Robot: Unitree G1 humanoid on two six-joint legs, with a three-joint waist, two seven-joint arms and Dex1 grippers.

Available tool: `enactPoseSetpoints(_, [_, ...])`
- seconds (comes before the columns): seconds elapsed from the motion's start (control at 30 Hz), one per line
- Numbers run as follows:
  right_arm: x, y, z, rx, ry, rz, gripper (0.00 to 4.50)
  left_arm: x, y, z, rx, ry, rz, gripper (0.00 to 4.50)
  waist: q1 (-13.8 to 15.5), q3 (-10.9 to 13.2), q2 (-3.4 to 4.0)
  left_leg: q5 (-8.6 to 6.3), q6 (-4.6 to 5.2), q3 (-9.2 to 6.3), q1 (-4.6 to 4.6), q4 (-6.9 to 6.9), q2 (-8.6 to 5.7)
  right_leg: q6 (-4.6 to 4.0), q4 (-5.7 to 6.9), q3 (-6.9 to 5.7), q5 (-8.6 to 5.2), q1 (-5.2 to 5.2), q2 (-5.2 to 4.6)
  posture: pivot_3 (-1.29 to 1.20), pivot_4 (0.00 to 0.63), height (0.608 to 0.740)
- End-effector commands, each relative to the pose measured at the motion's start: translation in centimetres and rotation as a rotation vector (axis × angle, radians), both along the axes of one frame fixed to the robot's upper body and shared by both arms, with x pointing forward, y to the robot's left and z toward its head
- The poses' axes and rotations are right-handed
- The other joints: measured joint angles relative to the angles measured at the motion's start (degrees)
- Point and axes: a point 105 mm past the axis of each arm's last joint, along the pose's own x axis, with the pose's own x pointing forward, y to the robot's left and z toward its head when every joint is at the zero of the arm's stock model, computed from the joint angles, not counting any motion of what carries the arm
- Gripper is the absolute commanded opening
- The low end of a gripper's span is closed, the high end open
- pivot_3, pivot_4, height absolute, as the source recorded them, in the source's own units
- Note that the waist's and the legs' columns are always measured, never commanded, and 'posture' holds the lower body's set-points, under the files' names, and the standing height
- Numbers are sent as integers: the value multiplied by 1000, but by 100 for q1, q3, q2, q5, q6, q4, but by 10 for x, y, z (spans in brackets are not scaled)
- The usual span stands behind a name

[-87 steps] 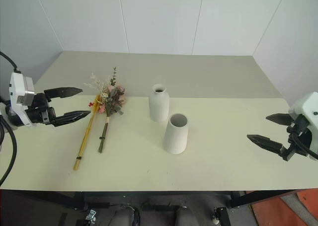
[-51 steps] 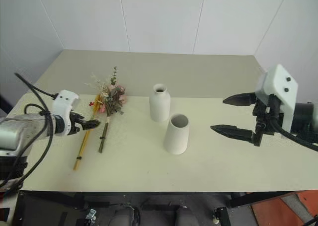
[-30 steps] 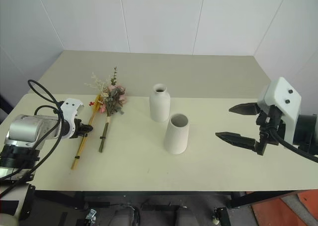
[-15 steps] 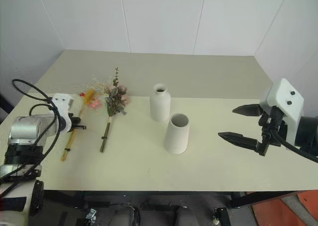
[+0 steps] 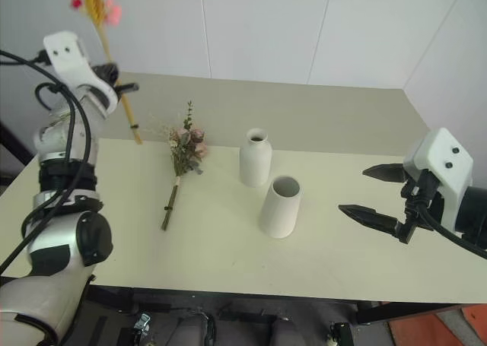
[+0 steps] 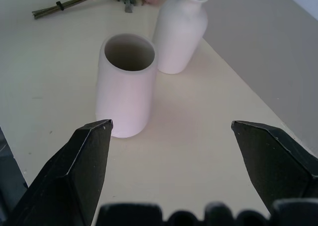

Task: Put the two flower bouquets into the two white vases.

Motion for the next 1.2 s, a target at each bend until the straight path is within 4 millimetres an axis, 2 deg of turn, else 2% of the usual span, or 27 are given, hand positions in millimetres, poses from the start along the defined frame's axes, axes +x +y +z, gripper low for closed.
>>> enactPoseSetpoints(0.03, [-4,0,9,-4,-55,-20,4500,-6,-24,28,-180,-180,-215,12,-35,0,0,0,0,1,3,0,0,1,1,1,0,1,1,0,150,740])
enactPoseSetpoints(0.1, [-6,1,7,-2,-56,-28,4500,-2,-46,24,-274,-220,-319,12,-79,0,1,0,0,1,14,-1,0,7,5,3,-3,7,2,0,150,740])
enactPoseSetpoints(0.17, [-8,1,6,-1,-56,-41,4500,4,-66,17,-296,-217,-350,12,-95,0,1,0,0,-1,25,-1,0,16,7,3,-9,18,3,0,150,740])
enactPoseSetpoints(0.33, [-16,2,5,4,-64,-72,4500,8,-92,6,-354,-229,-393,12,-143,0,-1,0,1,-4,12,4,-1,33,3,4,-15,11,3,0,150,740])
enactPoseSetpoints(0.5, [-22,0,0,-1,-58,-113,4500,7,-103,13,-497,-252,-474,12,-148,1,-2,0,1,-9,5,3,-1,27,2,2,-11,5,4,0,150,740])
enactPoseSetpoints(0.67, [-26,-2,-2,2,-57,-139,4500,5,-121,13,-441,-247,-516,12,-146,1,-1,0,1,-9,16,3,-1,48,2,2,-23,16,4,0,150,740])
enactPoseSetpoints(0.87, [-27,-4,-1,0,-62,-148,4500,3,-142,-7,-316,-231,-553,12,-145,1,-1,0,1,-9,15,3,-2,48,1,2,-23,15,4,0,150,740])
enactPoseSetpoints(1.2, [-27,-5,3,-6,-73,-150,4500,5,-145,-37,-181,-187,-508,12,-146,1,-1,0,1,-9,14,3,-2,47,2,4,-23,14,5,0,150,740])
